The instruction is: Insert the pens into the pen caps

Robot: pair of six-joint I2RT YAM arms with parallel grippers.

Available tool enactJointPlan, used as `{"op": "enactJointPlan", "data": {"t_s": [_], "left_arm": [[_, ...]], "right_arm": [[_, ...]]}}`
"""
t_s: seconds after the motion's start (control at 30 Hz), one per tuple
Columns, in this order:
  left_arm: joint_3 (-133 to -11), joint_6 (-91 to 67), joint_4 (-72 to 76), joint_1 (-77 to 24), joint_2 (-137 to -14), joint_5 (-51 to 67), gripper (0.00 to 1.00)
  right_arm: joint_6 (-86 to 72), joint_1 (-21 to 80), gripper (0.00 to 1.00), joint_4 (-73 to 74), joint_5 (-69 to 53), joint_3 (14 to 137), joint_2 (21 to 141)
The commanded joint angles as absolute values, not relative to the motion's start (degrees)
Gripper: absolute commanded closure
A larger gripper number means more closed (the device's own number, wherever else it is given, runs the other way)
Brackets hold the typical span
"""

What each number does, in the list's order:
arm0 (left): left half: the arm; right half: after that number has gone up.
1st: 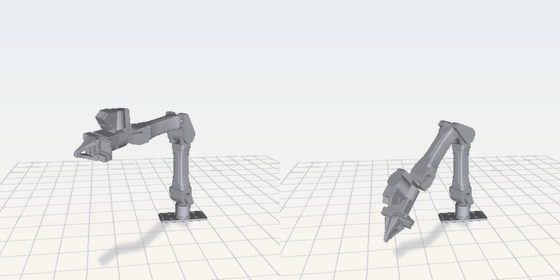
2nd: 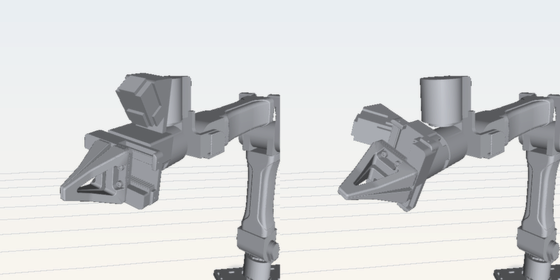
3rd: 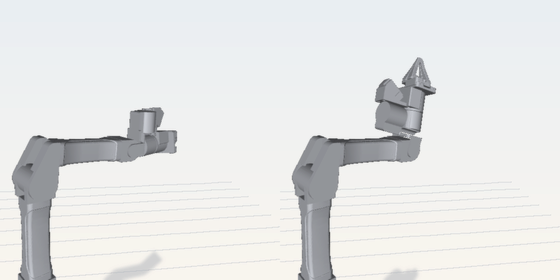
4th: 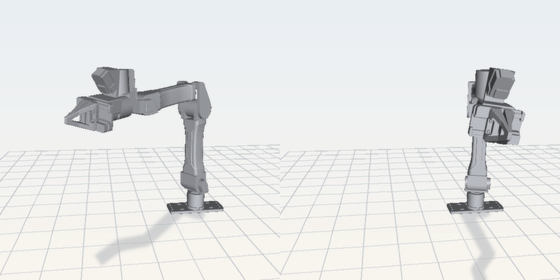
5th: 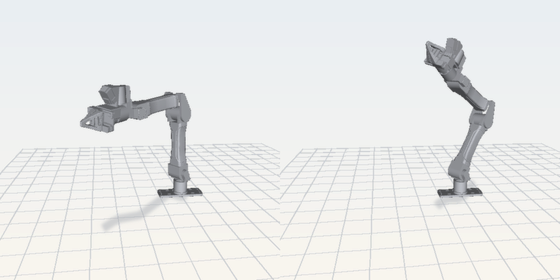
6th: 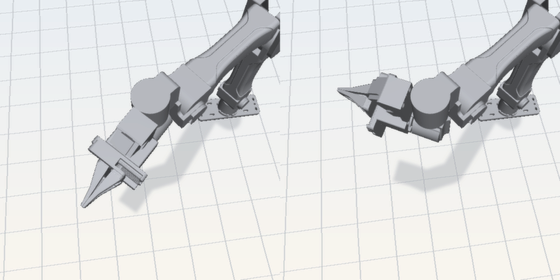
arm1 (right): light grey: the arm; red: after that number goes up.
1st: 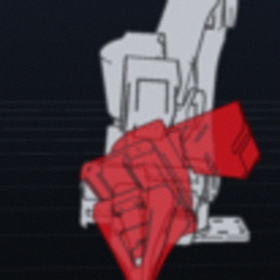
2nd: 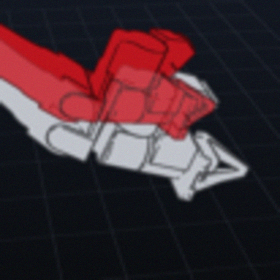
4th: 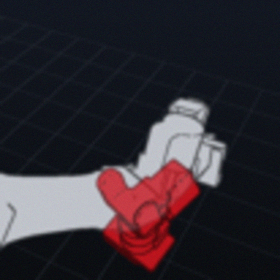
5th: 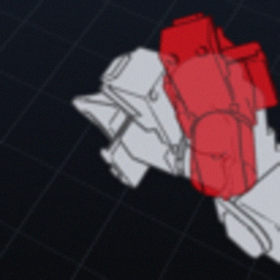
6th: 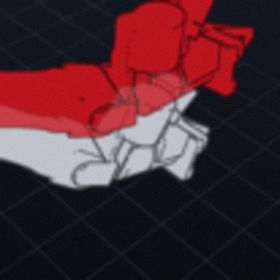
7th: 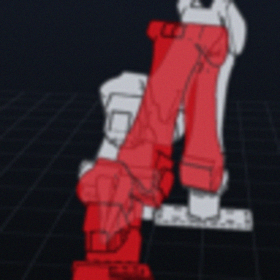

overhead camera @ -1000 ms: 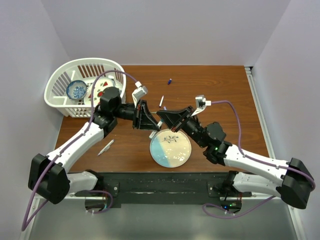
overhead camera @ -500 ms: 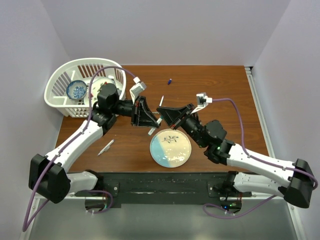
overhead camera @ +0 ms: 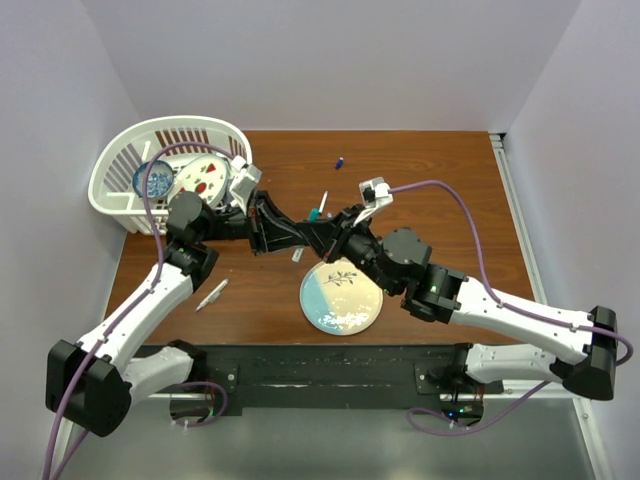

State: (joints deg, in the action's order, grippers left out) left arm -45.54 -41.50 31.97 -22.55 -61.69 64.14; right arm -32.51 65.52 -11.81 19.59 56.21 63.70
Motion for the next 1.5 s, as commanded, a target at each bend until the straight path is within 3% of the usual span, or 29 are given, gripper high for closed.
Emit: {"op": "enactJointPlan", "data": {"t_s": [0.0,0.03,0.1,0.13,0.23,0.33,0.57,0.73,0.8,1.1,1.27,1.47], "left_arm": [[-45.9,-40.7,39.4,-22.1,-59.6,56.8,0.92],[-45.4,-40.5,38.6,-22.1,-59.2,56.7,0.71],[-45.2,-38.7,36.3,-22.1,-58.5,55.8,0.54],[-45.3,-37.5,32.0,-22.1,-58.1,53.8,0.28],[-45.4,-32.4,22.5,-22.1,-57.0,48.9,0.02],[-45.8,-29.0,13.9,-22.1,-55.9,43.0,0.00],[-45.6,-26.3,3.7,-22.1,-54.1,25.5,0.00],[-47.0,-27.3,-4.6,-21.9,-53.4,6.7,0.00],[-47.1,-27.9,-5.4,-21.9,-53.0,4.2,0.00],[-46.0,-30.4,-8.6,-21.9,-49.7,-9.4,0.00],[-45.4,-31.9,-10.0,-21.9,-49.1,-14.1,0.02],[-45.4,-36.0,-11.7,-21.9,-49.7,-17.7,0.07]], "right_arm": [[-33.3,68.4,1.00,-8.2,18.6,56.2,65.2],[-31.9,68.4,1.00,-7.4,19.9,56.7,65.2],[-29.6,67.5,1.00,-5.5,23.5,58.8,65.6],[-27.8,66.7,1.00,-2.1,24.7,59.9,65.7],[-27.7,59.5,1.00,5.8,22.2,63.4,67.1],[-28.4,49.6,1.00,14.8,14.3,64.7,68.1],[-23.7,37.3,1.00,33.6,18.5,62.8,71.2],[-23.8,30.2,0.98,38.1,19.5,59.9,78.5],[-24.1,27.8,0.97,38.3,19.9,59.5,80.9],[-24.0,23.8,0.87,36.2,18.8,59.6,92.3],[-23.6,23.8,0.70,36.3,21.0,59.3,94.4],[-23.3,23.8,0.61,36.9,20.4,60.8,93.1]]}}
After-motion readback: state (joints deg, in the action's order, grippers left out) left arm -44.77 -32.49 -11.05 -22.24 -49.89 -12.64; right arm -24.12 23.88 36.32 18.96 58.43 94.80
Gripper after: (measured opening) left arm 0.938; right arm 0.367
